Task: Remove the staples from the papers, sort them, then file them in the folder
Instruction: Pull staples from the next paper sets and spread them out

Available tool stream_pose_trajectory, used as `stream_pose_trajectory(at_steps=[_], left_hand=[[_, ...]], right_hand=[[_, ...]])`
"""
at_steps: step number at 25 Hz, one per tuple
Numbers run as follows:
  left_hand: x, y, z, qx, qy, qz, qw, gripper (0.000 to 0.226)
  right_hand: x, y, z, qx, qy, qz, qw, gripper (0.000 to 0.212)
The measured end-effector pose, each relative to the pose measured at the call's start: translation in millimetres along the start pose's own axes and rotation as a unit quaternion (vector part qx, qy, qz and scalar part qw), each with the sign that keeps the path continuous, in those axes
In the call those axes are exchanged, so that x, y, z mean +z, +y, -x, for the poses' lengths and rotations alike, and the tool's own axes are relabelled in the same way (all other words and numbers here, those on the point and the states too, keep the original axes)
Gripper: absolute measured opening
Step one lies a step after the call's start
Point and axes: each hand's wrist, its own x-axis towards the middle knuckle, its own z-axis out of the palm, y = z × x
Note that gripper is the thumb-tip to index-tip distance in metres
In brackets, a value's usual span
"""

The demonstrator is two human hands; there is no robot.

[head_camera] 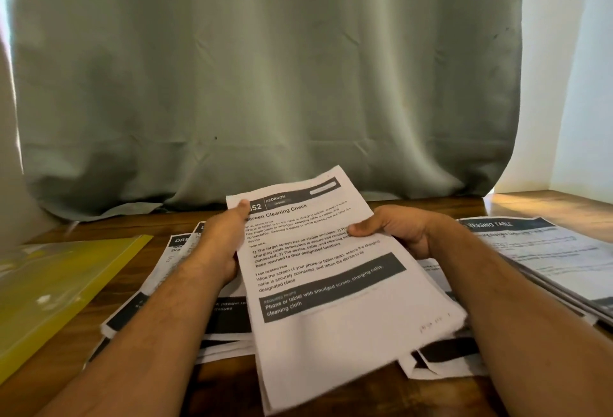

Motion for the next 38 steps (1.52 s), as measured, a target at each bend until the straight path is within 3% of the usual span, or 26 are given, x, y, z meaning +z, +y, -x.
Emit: stream_pose_trajectory(at_steps=[2, 9, 12, 16, 18, 20, 22, 25, 30, 34, 38], left_hand=[[6, -3, 9, -0.037, -0.068, -0.015, 0.997, 0.027], [22, -12, 27, -0.045, -0.158, -0.009, 0.986, 0.027], [62, -8, 40, -0.012, -0.188, -0.048, 0.981, 0.025], [144, -14, 46, 0.000, -0.185, -0.029, 0.982, 0.018], [191, -25, 56, 0.004, -0.197, -0.035, 0.980, 0.018], [235, -37, 75, -0.018, -0.231, -0.029, 0.972, 0.021], [270, -47, 93, -0.048, -0.277, -0.007, 0.960, 0.024], [306, -63, 108, -0.067, -0.315, -0.015, 0.947, 0.029], [323, -98, 116, -0.108, -0.285, -0.028, 0.952, 0.032], [319, -102, 113, -0.146, -0.240, 0.065, 0.958, 0.042], [312, -99, 114, -0.131, -0.165, 0.080, 0.974, 0.042]], right_hand=[[-2, 0, 2, -0.012, 0.047, -0.024, 0.999, 0.046], [-24, -3, 27, -0.065, 0.173, -0.031, 0.982, 0.040], [-51, -8, 51, -0.066, 0.231, -0.032, 0.970, 0.045], [-105, -20, 101, -0.034, 0.273, 0.066, 0.959, 0.059], [-131, -25, 128, 0.002, 0.334, 0.201, 0.921, 0.059], [-150, -24, 151, 0.017, 0.432, 0.322, 0.842, 0.040], [-166, -16, 166, 0.012, 0.502, 0.371, 0.781, 0.033], [-187, 11, 179, 0.027, 0.537, 0.386, 0.750, 0.038], [-214, 60, 180, 0.092, 0.552, 0.437, 0.704, 0.052], [-225, 89, 163, 0.167, 0.526, 0.443, 0.707, 0.055], [-220, 90, 159, 0.163, 0.527, 0.470, 0.689, 0.045]])
